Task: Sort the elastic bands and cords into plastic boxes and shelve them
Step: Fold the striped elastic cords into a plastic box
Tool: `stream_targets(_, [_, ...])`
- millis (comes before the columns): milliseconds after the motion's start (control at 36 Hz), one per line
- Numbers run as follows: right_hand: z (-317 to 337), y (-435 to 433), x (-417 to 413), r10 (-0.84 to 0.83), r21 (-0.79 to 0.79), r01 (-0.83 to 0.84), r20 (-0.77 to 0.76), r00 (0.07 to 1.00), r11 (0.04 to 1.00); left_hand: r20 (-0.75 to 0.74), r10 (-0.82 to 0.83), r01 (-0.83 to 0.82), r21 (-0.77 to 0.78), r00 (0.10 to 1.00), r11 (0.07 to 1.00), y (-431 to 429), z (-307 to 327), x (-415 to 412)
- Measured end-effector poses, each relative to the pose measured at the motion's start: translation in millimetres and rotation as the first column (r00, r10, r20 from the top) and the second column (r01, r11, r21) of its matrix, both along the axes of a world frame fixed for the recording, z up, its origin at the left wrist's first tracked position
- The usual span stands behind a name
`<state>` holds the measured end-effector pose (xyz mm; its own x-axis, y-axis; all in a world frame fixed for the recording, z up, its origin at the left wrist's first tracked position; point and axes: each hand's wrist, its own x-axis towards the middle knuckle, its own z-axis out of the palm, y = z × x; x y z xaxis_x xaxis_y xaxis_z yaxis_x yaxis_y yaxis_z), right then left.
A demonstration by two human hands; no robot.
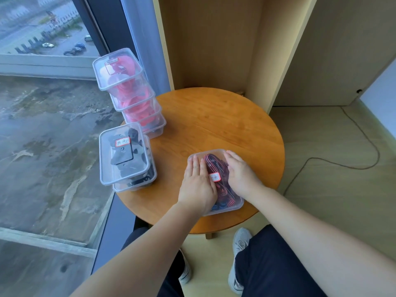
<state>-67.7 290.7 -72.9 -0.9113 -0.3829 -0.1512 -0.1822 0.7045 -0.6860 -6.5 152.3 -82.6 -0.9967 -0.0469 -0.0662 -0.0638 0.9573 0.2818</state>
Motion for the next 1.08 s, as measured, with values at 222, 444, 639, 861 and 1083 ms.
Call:
stream_targets(222, [10, 5, -10, -0.151, -0.022, 0.151, -0.004, 0.989, 0.988, 0.069, 0.012, -0.009, -0.044, 0.998, 0.999, 10, 3, -6])
stream_targets(444, [17, 19, -6, -0.262, -0.045, 0.264, 0.057, 0.963, 0.963, 0.071, 0.059, -0.056, -0.053, 0.996, 0.997, 15, -1, -7])
stream_targets(639, [13, 20, -7, -0.319, -0.083, 0.330, 0.127, 0.939, 0.940, 0.029, 0.083, -0.083, -0.004, 0.996, 0.997, 20, -3, -7])
stream_targets(861, [-1, 9, 10, -0.281, -0.073, 0.283, 0.045, 0.959, 0.956, 0.040, 0.074, -0.073, -0.024, 0.996, 0.997, 21, -4, -6])
stream_targets(1083, [-5, 2, 12, -0.041, 0.072, 0.045, -0.045, 0.998, 0.996, 0.042, 0.071, -0.072, 0.009, 0.997, 0.997, 18, -2, -6])
